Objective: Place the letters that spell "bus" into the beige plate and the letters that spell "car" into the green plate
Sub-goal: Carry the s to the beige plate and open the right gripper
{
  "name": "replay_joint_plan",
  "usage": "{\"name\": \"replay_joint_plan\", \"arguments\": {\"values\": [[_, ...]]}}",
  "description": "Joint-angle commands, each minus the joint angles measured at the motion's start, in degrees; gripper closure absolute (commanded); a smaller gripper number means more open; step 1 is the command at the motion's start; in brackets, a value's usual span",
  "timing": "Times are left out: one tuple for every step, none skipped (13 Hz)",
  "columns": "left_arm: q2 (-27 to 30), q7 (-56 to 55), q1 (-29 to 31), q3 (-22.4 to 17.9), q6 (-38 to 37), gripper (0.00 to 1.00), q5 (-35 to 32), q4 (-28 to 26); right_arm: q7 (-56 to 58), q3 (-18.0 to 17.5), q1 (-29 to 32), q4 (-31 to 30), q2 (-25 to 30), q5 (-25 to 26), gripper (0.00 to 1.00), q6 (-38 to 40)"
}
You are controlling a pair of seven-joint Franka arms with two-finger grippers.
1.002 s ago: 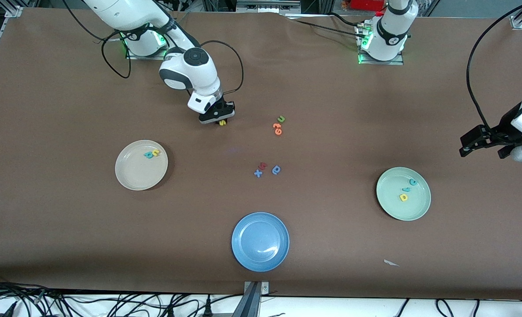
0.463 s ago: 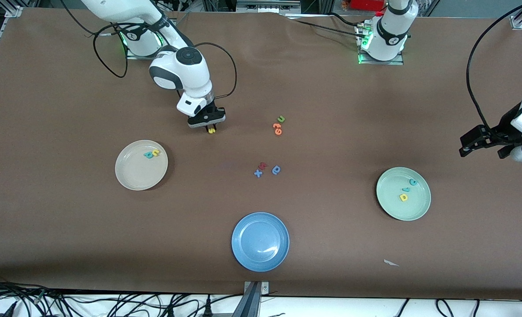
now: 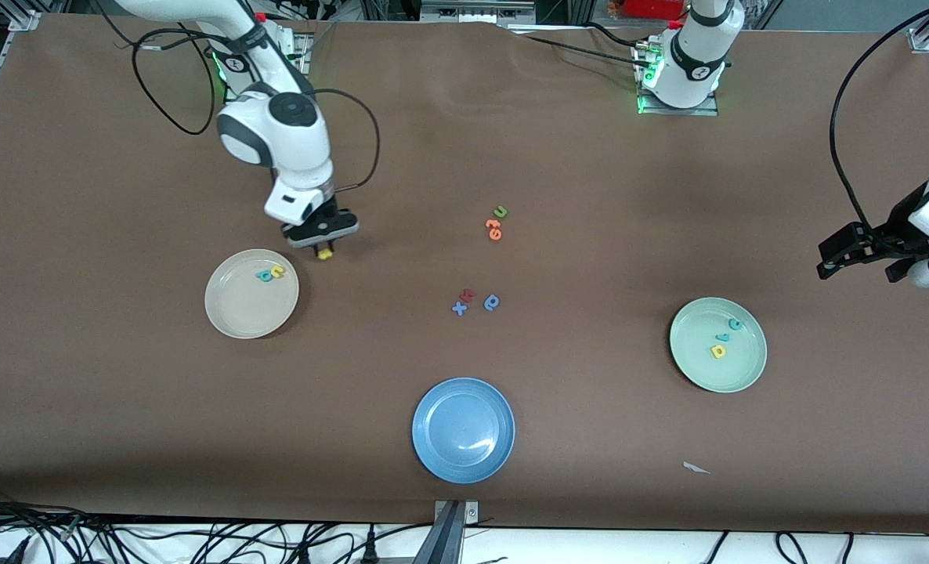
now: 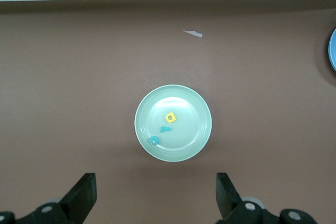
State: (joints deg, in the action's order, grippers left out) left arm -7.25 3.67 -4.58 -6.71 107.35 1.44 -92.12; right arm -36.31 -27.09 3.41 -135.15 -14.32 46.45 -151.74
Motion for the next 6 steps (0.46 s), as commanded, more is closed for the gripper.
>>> {"name": "replay_joint_plan", "arguments": {"values": [[0.13,1.07,-0.17,-0.24,-0.03,0.00,1.46,0.01,11.39,2.99,3.52,-0.47,1.40,0.48,0.79,0.22],[0.13,1.07,-0.08,-0.24,-0.03,0.00,1.46,0.01,16.66,4.31,5.01,0.40,0.96,0.13,0.79,0.04],[0.13,1.07,-0.17,-0.24,-0.03,0.00,1.46,0.01,20.37,5.72,5.81,1.28,0.69,-0.74,0.79,-0.05],[0.13,1.07,-0.08,-0.32,-0.03,0.00,1.46,0.01,22.32,6.17,5.90,2.07,0.26,-2.92,0.78,-0.05],[0.13,1.07,-0.08,-0.24,-0.03,0.00,1.46,0.01,23.29,6.35,5.91,2.86,-0.62,-5.12,0.78,-0.22],[0.13,1.07,-0.08,-0.24,-0.03,0.00,1.46,0.01,23.48,6.35,5.91,3.66,-1.32,-6.54,0.75,-0.22]]}}
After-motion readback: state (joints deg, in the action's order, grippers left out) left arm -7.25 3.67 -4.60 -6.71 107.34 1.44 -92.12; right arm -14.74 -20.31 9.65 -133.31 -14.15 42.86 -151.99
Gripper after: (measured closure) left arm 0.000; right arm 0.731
